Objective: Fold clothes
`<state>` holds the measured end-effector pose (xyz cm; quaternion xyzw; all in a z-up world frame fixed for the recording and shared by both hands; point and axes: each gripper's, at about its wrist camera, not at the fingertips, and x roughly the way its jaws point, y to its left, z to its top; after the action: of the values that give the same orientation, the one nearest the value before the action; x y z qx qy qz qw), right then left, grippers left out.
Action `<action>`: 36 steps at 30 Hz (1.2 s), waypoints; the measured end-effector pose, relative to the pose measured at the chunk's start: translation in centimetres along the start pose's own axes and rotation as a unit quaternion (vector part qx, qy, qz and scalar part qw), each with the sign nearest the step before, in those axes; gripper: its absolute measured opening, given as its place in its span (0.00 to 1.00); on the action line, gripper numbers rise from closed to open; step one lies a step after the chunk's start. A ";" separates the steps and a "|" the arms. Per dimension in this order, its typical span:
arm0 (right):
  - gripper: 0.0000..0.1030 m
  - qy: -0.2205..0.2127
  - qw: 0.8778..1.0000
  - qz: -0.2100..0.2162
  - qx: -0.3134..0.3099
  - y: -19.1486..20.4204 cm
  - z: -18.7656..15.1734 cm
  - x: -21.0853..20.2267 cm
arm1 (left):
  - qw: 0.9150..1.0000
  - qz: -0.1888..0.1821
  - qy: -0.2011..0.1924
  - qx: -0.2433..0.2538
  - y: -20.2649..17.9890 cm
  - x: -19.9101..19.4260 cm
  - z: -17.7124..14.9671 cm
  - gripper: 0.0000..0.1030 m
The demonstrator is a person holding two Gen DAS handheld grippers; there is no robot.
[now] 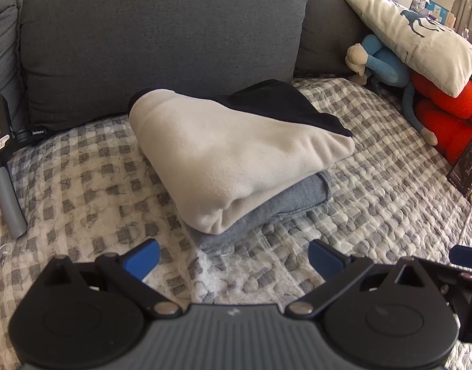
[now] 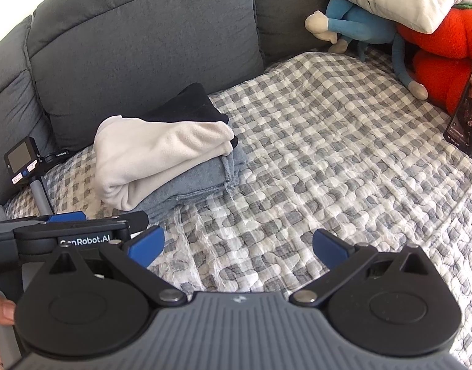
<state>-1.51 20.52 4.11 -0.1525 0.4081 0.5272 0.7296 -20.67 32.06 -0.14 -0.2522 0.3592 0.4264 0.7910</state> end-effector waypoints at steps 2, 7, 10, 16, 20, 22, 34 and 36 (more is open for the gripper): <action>1.00 0.001 1.000 0.001 0.001 -0.1 0.0 0.0 | 1.000 0.000 0.000 0.000 0.0 0.0 0.0 1.00; 1.00 0.000 1.000 0.002 0.003 -0.2 0.0 -0.1 | 1.000 0.000 -0.003 0.002 -0.1 -0.2 0.0 1.00; 1.00 0.000 1.000 0.002 0.003 -0.2 -0.1 -0.1 | 1.000 0.000 -0.004 0.004 -0.2 -0.3 0.0 1.00; 1.00 0.000 1.000 0.001 0.004 -0.2 -0.1 -0.2 | 1.000 -0.001 -0.003 0.006 -0.3 -0.3 -0.1 1.00; 1.00 0.002 1.000 0.001 0.003 -0.2 0.0 -0.2 | 1.000 0.001 -0.004 0.007 -0.3 -0.4 -0.1 1.00; 1.00 0.003 1.000 0.001 0.002 -0.2 -0.1 -0.2 | 1.000 0.001 -0.004 0.007 -0.4 -0.3 0.0 1.00; 1.00 0.011 1.000 0.005 -0.012 0.0 -0.1 -0.6 | 1.000 0.011 -0.002 -0.003 -0.4 -1.6 -0.7 1.00; 1.00 0.014 1.000 0.006 -0.021 0.2 -0.2 -0.7 | 1.000 0.012 0.001 -0.006 -0.4 -1.7 -0.8 1.00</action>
<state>-1.89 19.98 4.54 -0.1726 0.4079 0.5380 0.7172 -21.23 30.49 0.73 -0.2532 0.3603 0.4375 0.7840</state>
